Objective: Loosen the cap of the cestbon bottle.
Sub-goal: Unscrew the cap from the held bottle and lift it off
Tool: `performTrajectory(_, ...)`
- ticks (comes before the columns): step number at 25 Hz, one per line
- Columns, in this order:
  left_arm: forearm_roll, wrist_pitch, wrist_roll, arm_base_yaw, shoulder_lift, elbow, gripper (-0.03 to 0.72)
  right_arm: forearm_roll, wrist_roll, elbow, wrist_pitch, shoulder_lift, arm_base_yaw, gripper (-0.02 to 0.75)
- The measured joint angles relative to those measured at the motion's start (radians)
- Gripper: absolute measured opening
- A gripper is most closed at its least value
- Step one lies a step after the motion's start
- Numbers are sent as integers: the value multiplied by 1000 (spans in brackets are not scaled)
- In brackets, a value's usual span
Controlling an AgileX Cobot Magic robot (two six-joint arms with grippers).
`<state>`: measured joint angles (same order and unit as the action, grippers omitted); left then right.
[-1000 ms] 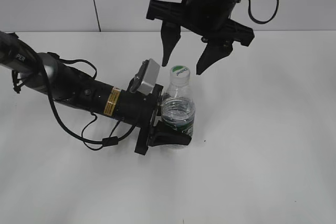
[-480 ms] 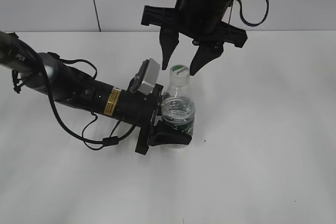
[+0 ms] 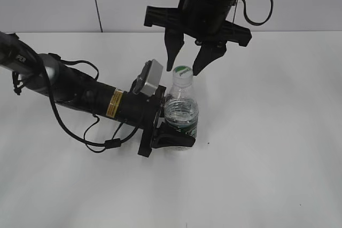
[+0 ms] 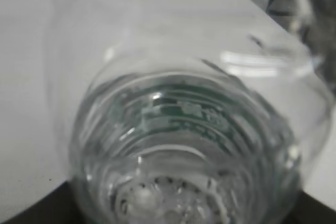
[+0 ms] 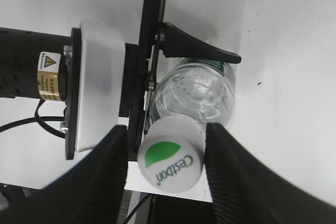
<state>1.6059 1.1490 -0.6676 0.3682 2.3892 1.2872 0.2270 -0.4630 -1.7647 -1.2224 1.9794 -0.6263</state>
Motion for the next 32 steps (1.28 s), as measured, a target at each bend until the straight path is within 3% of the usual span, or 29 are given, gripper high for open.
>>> performTrajectory(32,-1,-1,0,0,0,0,408,-29,102,4,-1,0,-20,366)
